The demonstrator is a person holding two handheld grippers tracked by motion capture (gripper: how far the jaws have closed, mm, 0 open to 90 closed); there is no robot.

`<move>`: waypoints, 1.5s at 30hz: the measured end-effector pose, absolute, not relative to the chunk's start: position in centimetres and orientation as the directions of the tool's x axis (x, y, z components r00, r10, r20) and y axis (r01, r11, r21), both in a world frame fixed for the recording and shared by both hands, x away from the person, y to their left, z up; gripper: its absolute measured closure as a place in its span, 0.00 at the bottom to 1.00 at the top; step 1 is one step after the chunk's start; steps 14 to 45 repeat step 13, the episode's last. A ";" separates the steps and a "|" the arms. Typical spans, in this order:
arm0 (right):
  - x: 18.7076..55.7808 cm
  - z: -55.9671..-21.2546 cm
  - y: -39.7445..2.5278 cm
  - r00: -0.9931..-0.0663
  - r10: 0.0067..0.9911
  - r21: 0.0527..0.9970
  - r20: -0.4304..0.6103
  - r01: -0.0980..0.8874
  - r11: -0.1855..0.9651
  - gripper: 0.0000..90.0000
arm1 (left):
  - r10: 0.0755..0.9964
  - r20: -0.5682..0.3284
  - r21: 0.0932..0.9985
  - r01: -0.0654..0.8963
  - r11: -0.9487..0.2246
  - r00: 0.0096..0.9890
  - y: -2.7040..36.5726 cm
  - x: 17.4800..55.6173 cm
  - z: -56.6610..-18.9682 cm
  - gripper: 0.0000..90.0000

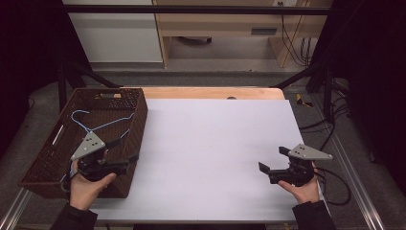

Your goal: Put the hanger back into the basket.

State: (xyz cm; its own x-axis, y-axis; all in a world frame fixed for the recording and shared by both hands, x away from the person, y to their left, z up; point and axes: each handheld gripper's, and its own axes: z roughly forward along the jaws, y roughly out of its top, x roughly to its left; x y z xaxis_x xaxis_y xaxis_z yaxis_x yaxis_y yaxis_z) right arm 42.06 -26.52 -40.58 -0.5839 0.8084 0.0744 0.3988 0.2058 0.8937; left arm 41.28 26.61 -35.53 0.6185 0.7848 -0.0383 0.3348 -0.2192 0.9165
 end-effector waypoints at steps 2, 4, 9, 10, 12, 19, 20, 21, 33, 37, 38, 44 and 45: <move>42.0 -40.6 -26.6 -0.582 0.809 0.896 0.078 0.397 0.200 0.03 | 0.778 -0.040 0.921 0.326 -0.215 0.626 26.0 41.0 -35.8 0.12; 42.0 -40.6 -26.6 -0.585 0.808 0.897 0.075 0.394 0.202 0.03 | 0.767 -0.039 0.919 0.324 -0.223 0.640 25.3 40.9 -36.2 0.10; 42.0 -40.6 -26.7 -0.586 0.807 0.897 0.076 0.393 0.201 0.03 | 0.761 -0.032 0.910 0.334 -0.247 0.648 24.3 40.8 -37.1 0.07; 42.0 -40.5 -26.7 -0.583 0.809 0.898 0.077 0.394 0.198 0.03 | 0.756 -0.038 0.906 0.342 -0.250 0.653 24.1 40.8 -37.5 0.07; 42.0 -40.5 -26.8 -0.581 0.810 0.898 0.080 0.395 0.194 0.03 | 0.759 -0.036 0.905 0.343 -0.251 0.651 24.0 40.8 -37.6 0.07; 42.0 -40.5 -26.8 -0.581 0.810 0.898 0.080 0.395 0.194 0.03 | 0.757 -0.036 0.906 0.340 -0.250 0.652 23.9 40.8 -37.7 0.07; 42.0 -40.5 -26.8 -0.581 0.810 0.898 0.080 0.395 0.194 0.03 | 0.757 -0.036 0.906 0.340 -0.250 0.652 23.9 40.8 -37.7 0.07; 42.0 -40.5 -26.8 -0.581 0.810 0.898 0.080 0.395 0.194 0.03 | 0.757 -0.036 0.906 0.340 -0.250 0.652 23.9 40.8 -37.7 0.07; 42.0 -40.5 -26.8 -0.581 0.810 0.898 0.080 0.395 0.194 0.03 | 0.757 -0.036 0.906 0.340 -0.250 0.652 23.9 40.8 -37.7 0.07; 42.0 -40.5 -26.8 -0.581 0.810 0.898 0.080 0.395 0.194 0.03 | 0.757 -0.036 0.906 0.340 -0.250 0.652 23.9 40.8 -37.7 0.07; 42.0 -40.5 -26.8 -0.581 0.810 0.898 0.080 0.395 0.194 0.03 | 0.757 -0.036 0.906 0.340 -0.250 0.652 23.9 40.8 -37.7 0.07; 42.0 -40.5 -26.8 -0.581 0.810 0.898 0.080 0.395 0.194 0.03 | 0.757 -0.036 0.906 0.340 -0.250 0.652 23.9 40.8 -37.7 0.07; 42.0 -40.5 -26.8 -0.581 0.810 0.898 0.080 0.395 0.194 0.03 | 0.757 -0.036 0.906 0.340 -0.250 0.652 23.9 40.8 -37.7 0.07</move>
